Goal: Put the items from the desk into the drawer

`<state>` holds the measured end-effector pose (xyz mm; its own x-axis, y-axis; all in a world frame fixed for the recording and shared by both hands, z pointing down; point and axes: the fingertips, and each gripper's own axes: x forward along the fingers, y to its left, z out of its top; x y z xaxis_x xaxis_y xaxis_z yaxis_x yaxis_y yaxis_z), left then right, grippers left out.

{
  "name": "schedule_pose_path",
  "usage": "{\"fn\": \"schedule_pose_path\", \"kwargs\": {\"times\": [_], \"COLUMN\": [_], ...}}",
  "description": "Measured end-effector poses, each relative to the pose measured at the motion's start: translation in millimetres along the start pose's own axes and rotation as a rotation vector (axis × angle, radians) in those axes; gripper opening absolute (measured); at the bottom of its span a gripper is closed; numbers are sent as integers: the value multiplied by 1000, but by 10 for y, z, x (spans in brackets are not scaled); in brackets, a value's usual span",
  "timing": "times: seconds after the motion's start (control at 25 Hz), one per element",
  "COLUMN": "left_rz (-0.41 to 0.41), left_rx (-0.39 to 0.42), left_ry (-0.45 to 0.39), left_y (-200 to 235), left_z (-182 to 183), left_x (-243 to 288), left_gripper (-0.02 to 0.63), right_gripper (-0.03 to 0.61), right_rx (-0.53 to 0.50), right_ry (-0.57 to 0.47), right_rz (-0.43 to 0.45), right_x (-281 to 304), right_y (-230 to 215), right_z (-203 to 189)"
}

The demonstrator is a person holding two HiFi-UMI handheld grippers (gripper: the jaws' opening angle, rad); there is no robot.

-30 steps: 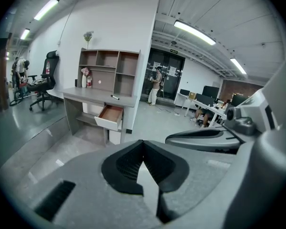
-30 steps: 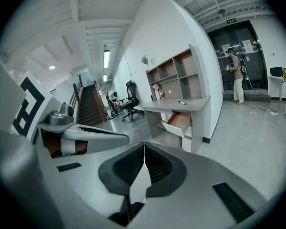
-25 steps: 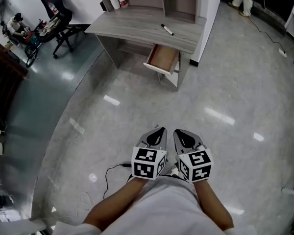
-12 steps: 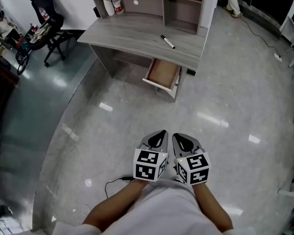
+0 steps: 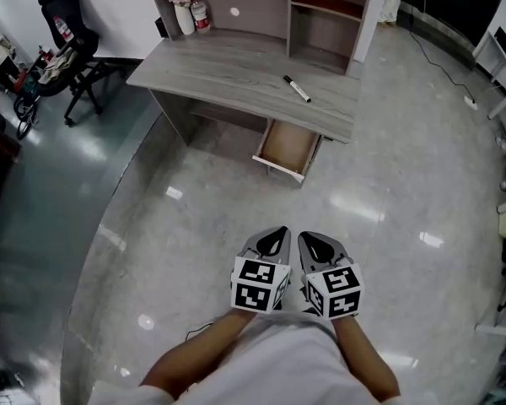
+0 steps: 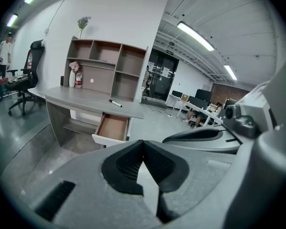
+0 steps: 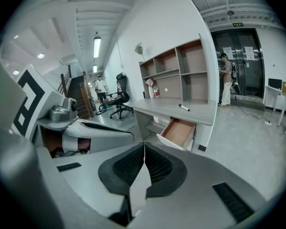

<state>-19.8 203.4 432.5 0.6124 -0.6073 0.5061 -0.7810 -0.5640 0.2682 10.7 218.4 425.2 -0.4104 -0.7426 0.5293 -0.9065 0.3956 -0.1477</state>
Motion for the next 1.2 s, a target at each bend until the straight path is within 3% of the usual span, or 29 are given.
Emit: {"fn": "schedule_pose_path", "kwargs": {"times": [0.32,0.72,1.2], "left_rz": [-39,-4,41], "left_rx": [-4,-15,-36], "left_ry": [-18,-27,-15], "left_y": [308,623,960], "left_z": [170,243,636], "left_x": [40,107,772], "left_gripper": [2,2,2], "right_gripper": [3,3,3], "right_rx": [-20,-55,-55], "right_ry": [-2,-7,1], "right_rz": [-38,-2,49], "right_x": [275,593,1160], "right_y": [62,128,-402], "right_z": [235,357,682]}}
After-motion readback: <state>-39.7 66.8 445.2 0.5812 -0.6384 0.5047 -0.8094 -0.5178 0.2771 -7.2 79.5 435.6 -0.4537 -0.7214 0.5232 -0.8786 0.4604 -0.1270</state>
